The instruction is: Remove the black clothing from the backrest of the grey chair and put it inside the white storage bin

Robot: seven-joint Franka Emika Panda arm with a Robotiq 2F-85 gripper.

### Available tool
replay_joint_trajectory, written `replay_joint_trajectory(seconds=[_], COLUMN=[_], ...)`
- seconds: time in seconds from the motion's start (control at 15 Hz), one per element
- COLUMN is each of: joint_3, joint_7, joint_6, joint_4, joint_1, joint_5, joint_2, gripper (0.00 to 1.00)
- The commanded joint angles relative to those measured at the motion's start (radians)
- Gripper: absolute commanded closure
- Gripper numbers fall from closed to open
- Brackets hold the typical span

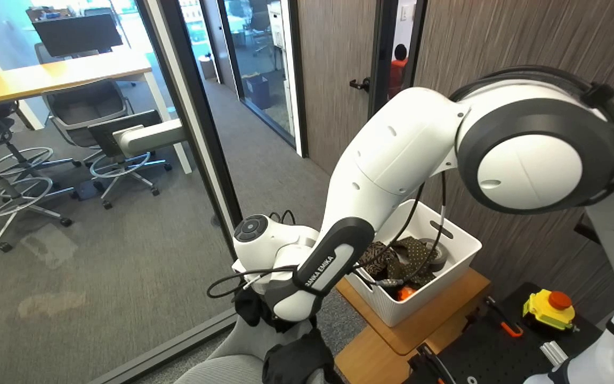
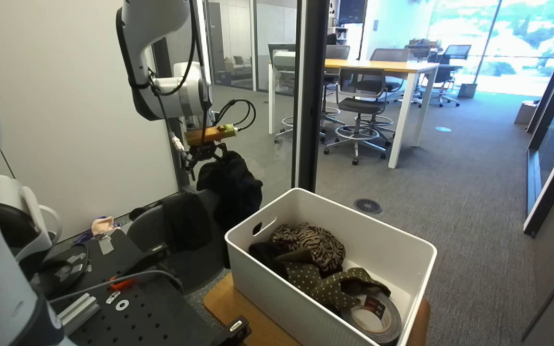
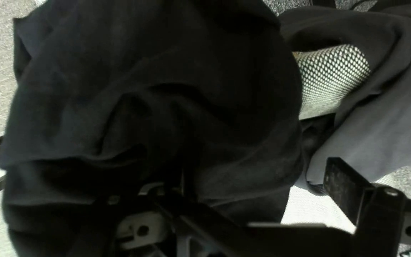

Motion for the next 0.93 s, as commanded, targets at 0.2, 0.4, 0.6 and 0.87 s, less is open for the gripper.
replay_joint_trajectory(seconds=[0.2, 0.4, 0.6, 0.87], joint_3=[-0.062, -0.08, -0.085, -0.092], joint_7=[0.076, 0.101, 0.108, 0.118], joint_6=[-0.008, -0.008, -0.008, -0.011], joint_4=[0.036, 0.034, 0.029, 0.027], joint_1=[0.051, 0.063, 0.06, 0.057], joint_5=[-0.084, -0.112, -0.124, -0.13], joint_2=[0.032, 0.031, 0.025, 0.018], gripper=[0.0, 0.17, 0.42, 0.71])
